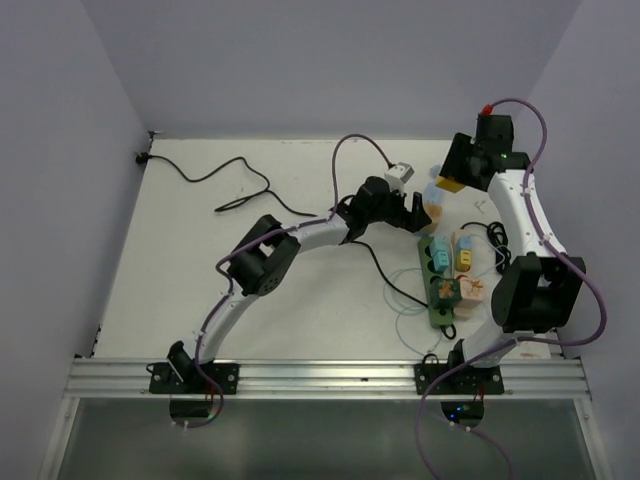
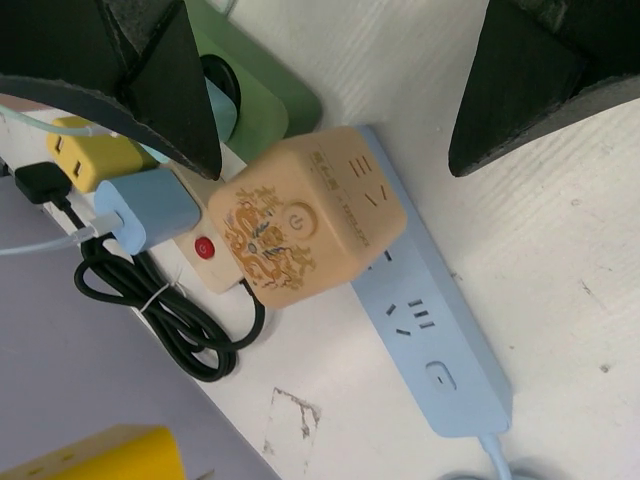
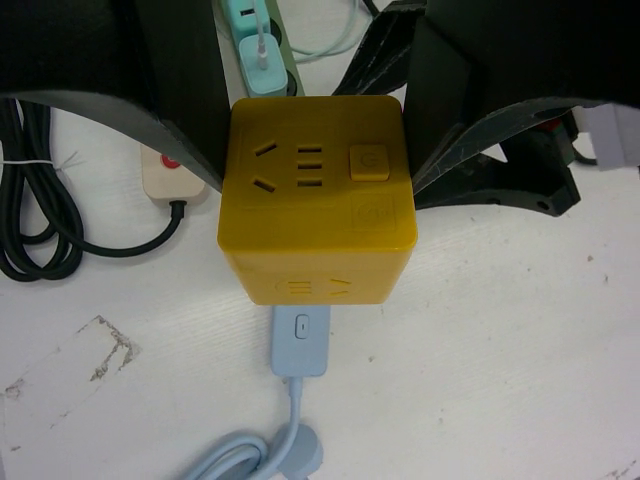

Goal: Pull the plug off the socket

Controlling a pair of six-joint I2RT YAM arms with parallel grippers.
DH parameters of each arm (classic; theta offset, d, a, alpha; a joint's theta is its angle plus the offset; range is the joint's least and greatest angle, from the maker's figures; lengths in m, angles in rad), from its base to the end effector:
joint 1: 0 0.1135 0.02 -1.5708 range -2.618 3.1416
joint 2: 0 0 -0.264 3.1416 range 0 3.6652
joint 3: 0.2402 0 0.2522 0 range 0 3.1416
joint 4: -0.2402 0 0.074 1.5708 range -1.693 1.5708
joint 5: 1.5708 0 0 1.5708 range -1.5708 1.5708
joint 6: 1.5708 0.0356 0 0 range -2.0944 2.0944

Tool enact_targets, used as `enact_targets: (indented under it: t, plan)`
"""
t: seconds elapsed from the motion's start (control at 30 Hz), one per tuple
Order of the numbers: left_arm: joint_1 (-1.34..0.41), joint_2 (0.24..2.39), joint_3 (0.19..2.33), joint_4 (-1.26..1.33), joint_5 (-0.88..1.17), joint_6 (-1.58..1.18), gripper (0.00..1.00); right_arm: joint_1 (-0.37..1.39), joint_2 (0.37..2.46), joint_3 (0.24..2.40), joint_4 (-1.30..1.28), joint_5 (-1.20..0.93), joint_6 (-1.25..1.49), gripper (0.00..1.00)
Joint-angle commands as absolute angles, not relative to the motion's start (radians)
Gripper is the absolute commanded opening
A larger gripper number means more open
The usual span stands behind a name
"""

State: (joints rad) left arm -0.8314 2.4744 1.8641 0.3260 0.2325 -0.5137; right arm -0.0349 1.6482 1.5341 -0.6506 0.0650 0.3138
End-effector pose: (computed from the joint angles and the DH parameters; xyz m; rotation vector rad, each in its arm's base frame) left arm 0.3759 -0.4243 0.1552 0.4899 1.9499 -1.1183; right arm 0.3693 -0.0152 0.3326 0.4368 2.2931 0.0632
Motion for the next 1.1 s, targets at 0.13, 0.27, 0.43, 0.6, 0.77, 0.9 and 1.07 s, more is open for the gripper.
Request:
enact_targets:
  t: [0.13, 0.27, 0.43, 0.6, 0.77, 0.9, 1.07]
  plan:
    - [-0.801, 2.258, 1.789, 0.262, 0.299, -0.440, 1.00, -0.035, 1.552, 1.557, -0.654, -0.027, 0.316, 0.19]
    - [-0.773, 2.110, 1.657, 0.304, 0.299, -0.414, 1.00, -0.034, 1.580, 1.552, -0.624, -0.145, 0.330, 0.19]
    - [-0.743, 1.827, 1.387, 0.269, 0.146, -0.380, 1.00, 0.067, 1.667, 1.565, -0.549, -0.221, 0.344, 0.26]
    - [-0.681, 1.590, 1.231, 0.072, 0.025, -0.370, 1.00, 0.184, 1.824, 1.675, -0.514, -0.262, 0.385, 0.27]
    - [-0.632, 1.405, 1.169, -0.136, -0.158, -0.281, 1.00, 0.268, 1.974, 1.750, -0.375, -0.366, 0.489, 0.27]
    - [-0.624, 1.255, 1.155, -0.206, -0.199, -0.244, 1.00, 0.320, 2.118, 1.807, -0.284, -0.414, 0.554, 0.27]
    - [-0.623, 1.137, 1.076, -0.180, -0.244, -0.152, 1.00, 0.382, 2.269, 1.936, -0.206, -0.454, 0.646, 0.28]
